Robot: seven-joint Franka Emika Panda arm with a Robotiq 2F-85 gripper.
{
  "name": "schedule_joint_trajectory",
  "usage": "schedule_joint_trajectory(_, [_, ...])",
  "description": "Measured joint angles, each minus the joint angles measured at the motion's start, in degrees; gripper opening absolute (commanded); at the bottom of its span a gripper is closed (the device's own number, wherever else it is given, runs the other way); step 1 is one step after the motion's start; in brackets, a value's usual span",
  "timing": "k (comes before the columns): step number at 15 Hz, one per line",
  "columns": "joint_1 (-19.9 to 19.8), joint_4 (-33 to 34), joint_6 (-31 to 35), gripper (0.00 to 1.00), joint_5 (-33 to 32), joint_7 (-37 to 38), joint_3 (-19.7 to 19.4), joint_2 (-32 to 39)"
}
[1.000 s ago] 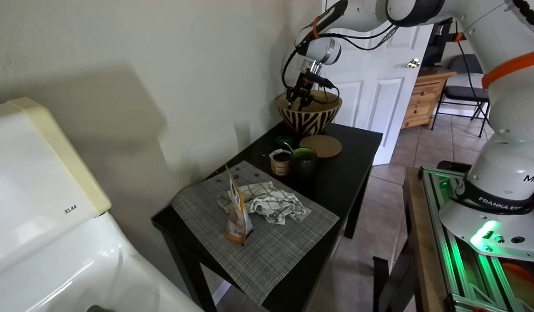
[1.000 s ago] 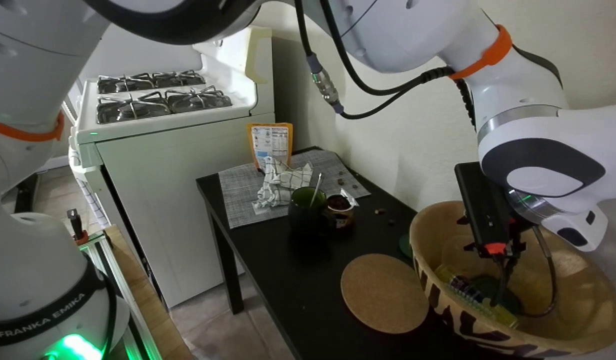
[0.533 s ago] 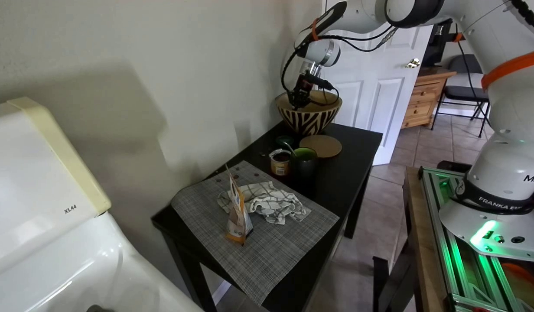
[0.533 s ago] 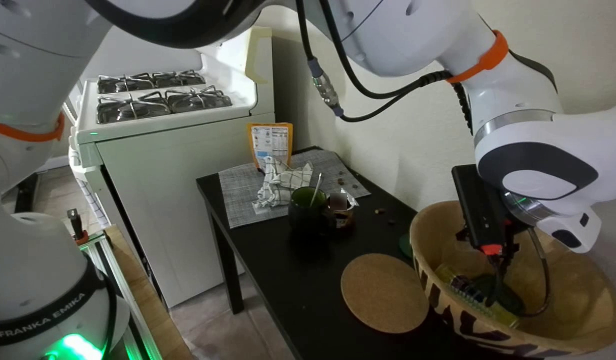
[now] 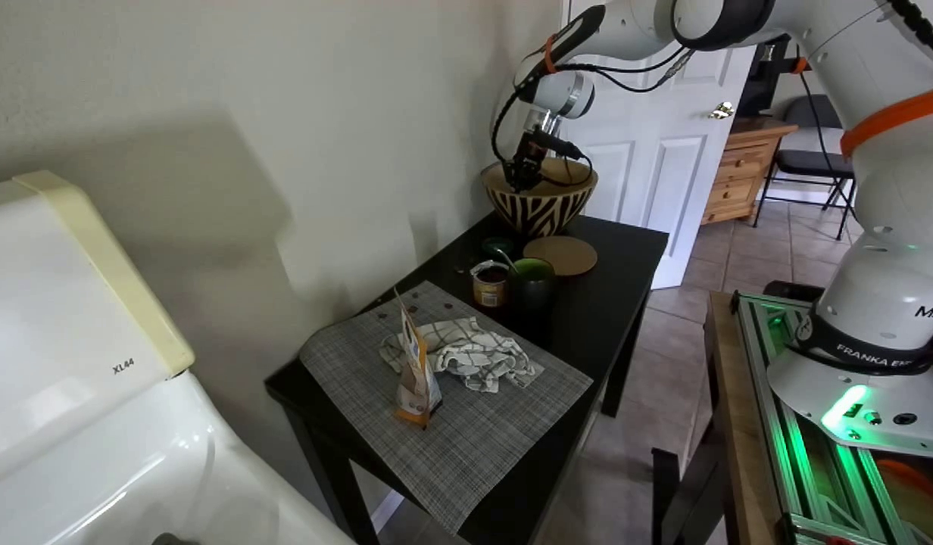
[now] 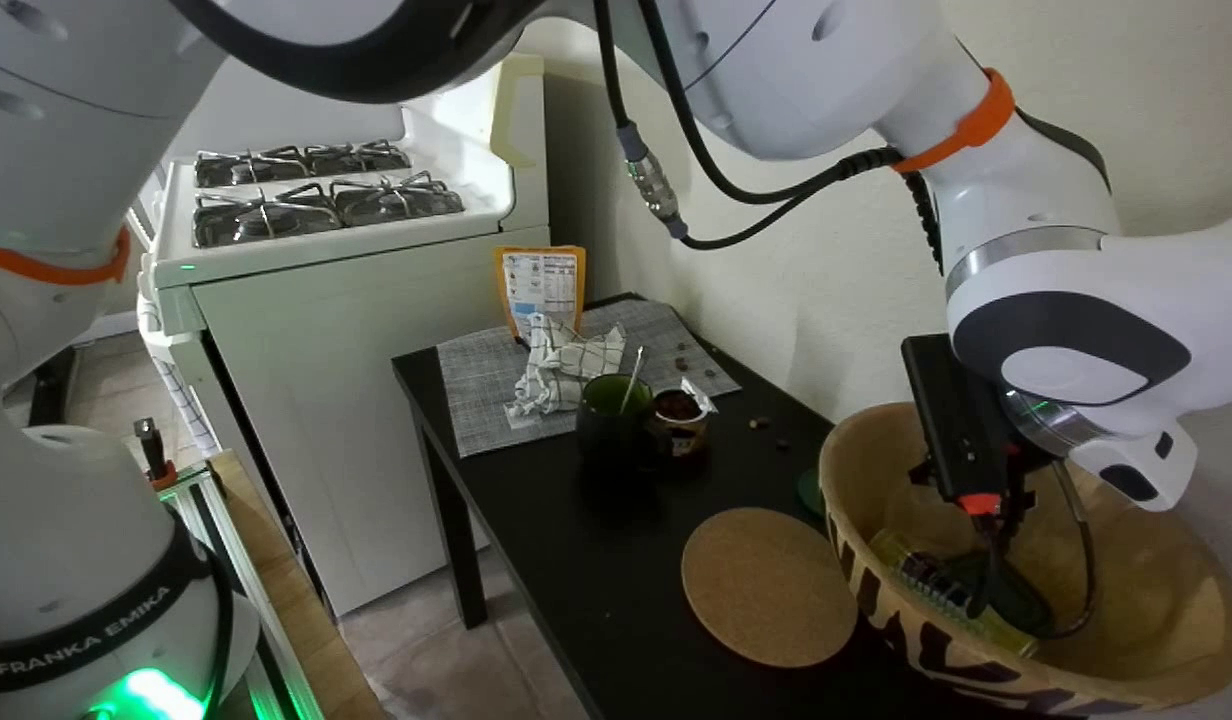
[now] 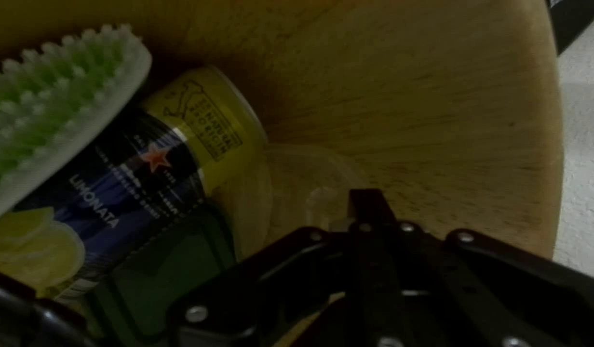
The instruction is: Remove the clear bowl from the wooden bowl and put it on the placemat.
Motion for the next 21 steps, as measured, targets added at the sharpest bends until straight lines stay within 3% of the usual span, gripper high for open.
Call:
schedule_joint_trajectory(2, [-0.01, 0.0, 0.07, 0.36, -0.02, -0.18, -0.01, -0.02])
schedule_joint_trajectory(11, [-0.02, 0.0, 3.12, 1.0, -0.34, -0.99, -0.4, -0.82])
schedule_joint_trajectory(18, [0.93, -0.09, 4.09, 1.0, -7.38, 0.12, -2.49, -0.11])
schedule_joint_trajectory(21, [2.21, -0.09, 4.2, 0.91, -10.3, 1.35, -3.39, 0.33])
